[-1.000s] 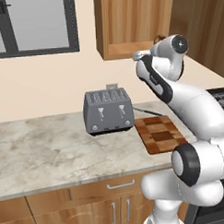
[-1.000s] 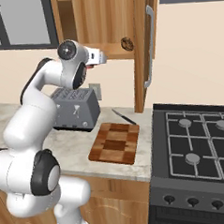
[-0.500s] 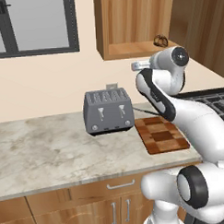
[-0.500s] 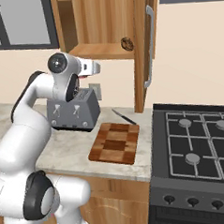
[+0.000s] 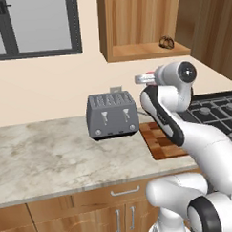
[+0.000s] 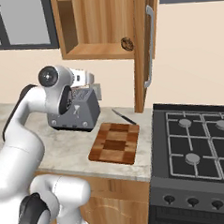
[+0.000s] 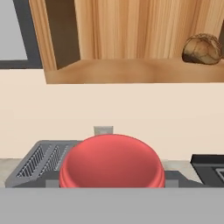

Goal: Pick the bread, place it on the cutting board, pick the jam, place it on the counter, and close the cabinet.

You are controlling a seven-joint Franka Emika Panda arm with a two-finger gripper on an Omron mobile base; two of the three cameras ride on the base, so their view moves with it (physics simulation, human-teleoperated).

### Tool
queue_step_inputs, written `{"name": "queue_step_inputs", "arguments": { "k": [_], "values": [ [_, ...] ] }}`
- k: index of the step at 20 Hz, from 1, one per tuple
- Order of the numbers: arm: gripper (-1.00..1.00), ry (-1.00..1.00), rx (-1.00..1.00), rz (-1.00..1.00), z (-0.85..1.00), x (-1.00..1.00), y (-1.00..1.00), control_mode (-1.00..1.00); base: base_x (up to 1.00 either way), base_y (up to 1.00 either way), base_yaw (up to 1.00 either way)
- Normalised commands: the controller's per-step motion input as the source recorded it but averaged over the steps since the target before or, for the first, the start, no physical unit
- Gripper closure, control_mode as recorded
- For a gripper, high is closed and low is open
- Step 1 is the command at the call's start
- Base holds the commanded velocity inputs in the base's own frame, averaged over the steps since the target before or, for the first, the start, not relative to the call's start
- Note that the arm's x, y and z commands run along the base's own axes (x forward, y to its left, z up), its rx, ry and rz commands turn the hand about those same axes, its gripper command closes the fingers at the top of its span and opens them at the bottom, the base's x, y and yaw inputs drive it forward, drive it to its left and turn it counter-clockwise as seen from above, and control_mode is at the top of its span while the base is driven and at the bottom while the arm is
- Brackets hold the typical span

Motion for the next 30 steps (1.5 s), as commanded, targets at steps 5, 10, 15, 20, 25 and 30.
{"name": "queue_step_inputs", "arguments": {
  "k": [5,10,15,20,25,30],
  "values": [
    [1.00,0.00,0.00,0.00,-0.14,-0.32,0.07,-1.00,0.00,0.00,0.00],
    [1.00,0.00,0.00,0.00,-0.19,-0.26,0.06,-1.00,0.00,0.00,0.00],
    [1.00,0.00,0.00,0.00,-0.22,-0.20,0.09,-1.00,0.00,0.00,0.00],
    [1.00,0.00,0.00,0.00,-0.20,-0.18,0.12,-1.00,0.00,0.00,0.00],
    [1.00,0.00,0.00,0.00,-0.24,-0.07,0.19,-1.00,0.00,0.00,0.00],
    [1.00,0.00,0.00,0.00,-0.28,-0.04,0.18,-1.00,0.00,0.00,0.00]
  ]
}}
